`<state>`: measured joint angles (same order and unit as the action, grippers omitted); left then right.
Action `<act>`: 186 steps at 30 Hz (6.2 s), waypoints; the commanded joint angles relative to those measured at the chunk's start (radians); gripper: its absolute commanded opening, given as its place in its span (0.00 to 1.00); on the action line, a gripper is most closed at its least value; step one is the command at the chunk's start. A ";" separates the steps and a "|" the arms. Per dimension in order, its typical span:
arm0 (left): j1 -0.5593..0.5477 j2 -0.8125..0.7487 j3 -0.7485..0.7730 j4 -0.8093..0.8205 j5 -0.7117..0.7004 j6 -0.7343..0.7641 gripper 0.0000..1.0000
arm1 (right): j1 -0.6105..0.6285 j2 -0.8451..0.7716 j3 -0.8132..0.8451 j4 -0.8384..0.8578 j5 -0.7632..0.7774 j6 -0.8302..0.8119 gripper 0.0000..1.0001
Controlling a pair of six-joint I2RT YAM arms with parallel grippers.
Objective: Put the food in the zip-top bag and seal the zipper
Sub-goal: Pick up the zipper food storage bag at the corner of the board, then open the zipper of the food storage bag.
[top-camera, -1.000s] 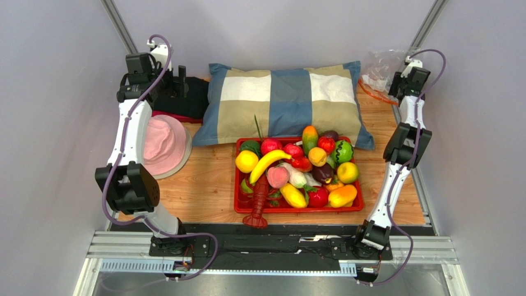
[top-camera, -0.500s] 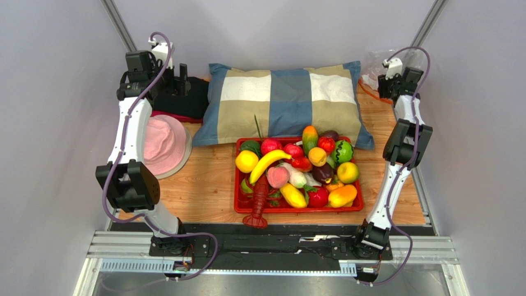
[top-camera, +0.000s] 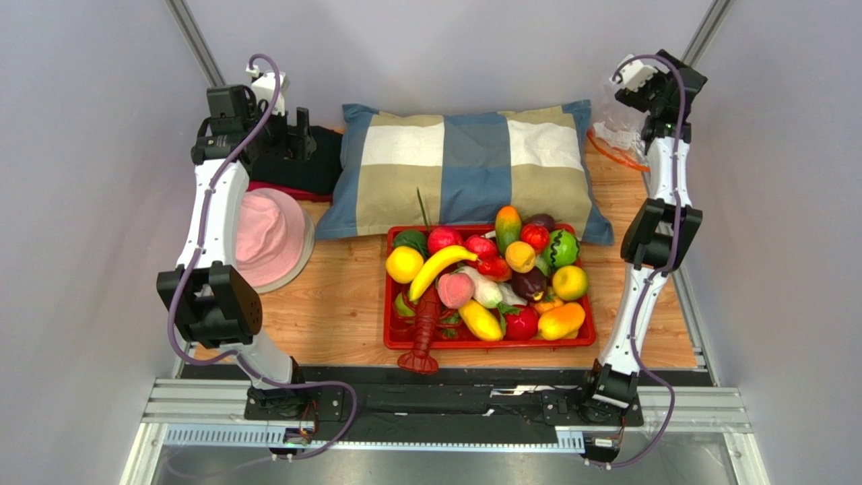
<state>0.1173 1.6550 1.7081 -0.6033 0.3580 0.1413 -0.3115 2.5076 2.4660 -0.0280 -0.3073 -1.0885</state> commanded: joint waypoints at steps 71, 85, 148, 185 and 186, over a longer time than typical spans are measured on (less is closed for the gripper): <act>-0.857 -0.783 -0.374 -0.305 0.083 1.004 0.97 | 0.658 -1.021 -0.796 -0.581 -0.348 1.392 0.00; -1.174 -0.681 -0.479 -0.254 -0.350 1.270 0.77 | 0.818 -0.895 -0.704 -0.613 -0.296 1.406 0.00; -0.660 -0.644 -0.314 0.031 -0.335 -0.101 0.00 | 1.031 -0.802 -0.526 -0.254 -0.087 1.868 0.56; -0.685 -0.670 -0.378 0.045 -0.407 0.020 0.00 | 1.083 -0.722 -0.524 -0.343 -0.067 1.829 0.38; -0.685 -0.670 -0.380 0.040 -0.412 0.017 0.00 | 1.085 -0.727 -0.527 -0.336 -0.075 1.832 0.44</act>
<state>-0.5632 1.0180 1.3323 -0.6090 -0.0246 0.1551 0.7704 1.7832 1.9381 -0.3611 -0.3843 0.7620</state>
